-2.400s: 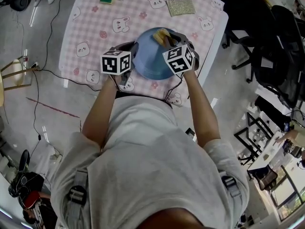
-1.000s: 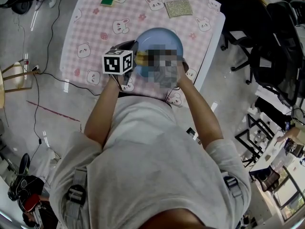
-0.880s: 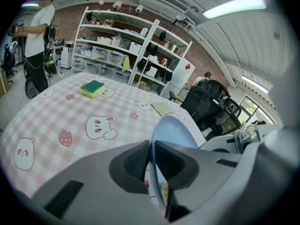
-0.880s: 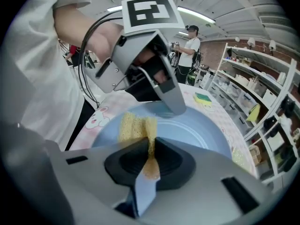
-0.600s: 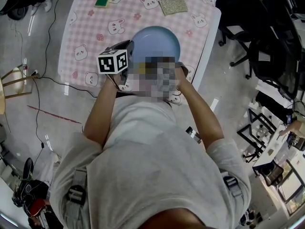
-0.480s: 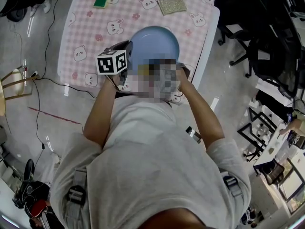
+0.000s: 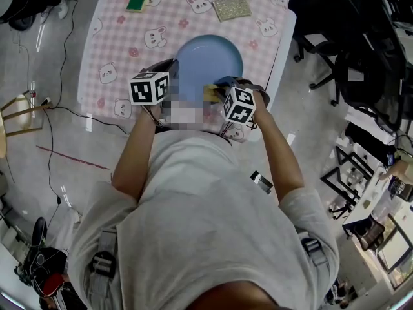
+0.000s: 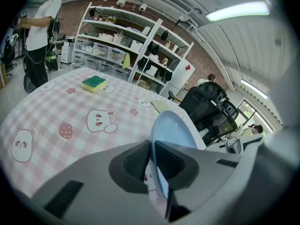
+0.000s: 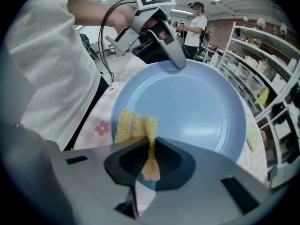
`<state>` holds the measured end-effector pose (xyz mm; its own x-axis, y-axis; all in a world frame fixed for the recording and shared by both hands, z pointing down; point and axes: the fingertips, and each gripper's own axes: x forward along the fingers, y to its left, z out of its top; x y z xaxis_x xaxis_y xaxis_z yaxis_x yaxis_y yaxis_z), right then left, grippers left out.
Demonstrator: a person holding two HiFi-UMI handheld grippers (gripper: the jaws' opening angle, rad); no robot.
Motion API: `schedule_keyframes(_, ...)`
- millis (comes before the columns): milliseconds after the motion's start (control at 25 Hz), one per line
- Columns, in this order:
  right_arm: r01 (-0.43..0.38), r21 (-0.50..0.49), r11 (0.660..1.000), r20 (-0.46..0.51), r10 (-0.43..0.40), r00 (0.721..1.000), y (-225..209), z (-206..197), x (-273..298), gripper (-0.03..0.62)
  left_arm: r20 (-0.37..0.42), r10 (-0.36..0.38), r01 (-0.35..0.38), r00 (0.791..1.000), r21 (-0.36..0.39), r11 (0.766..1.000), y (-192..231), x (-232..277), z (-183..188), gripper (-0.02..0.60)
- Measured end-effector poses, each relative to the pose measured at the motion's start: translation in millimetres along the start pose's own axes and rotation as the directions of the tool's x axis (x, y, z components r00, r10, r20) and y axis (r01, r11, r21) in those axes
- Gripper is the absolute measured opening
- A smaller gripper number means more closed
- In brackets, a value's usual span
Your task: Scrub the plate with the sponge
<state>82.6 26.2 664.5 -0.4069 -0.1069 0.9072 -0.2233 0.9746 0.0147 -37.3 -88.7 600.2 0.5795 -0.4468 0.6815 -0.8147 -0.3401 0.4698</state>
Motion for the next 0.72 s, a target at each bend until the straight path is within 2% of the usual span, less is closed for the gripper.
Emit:
schedule_keyframes(400,0.141,0.163,0.976,-0.029,-0.138,0.99,-52,-17,-8,0.044,0.009,0.012,-0.012,1.0,-0.036,0.999,7,-3,-1,0.048)
schedule_keyframes(560,0.203,0.282,0.938,-0.036,-0.201,0.979,-81,-22,-14,0.044,0.01,0.011,-0.011,1.0,-0.039,0.999,8,-6,-2,0.049)
schedule_keyframes(720,0.221,0.369,0.903,-0.011,-0.234,0.972,-110,-17,-14,0.044,0.023,0.023,-0.022,0.999,-0.051,0.998,9,-11,-2,0.051)
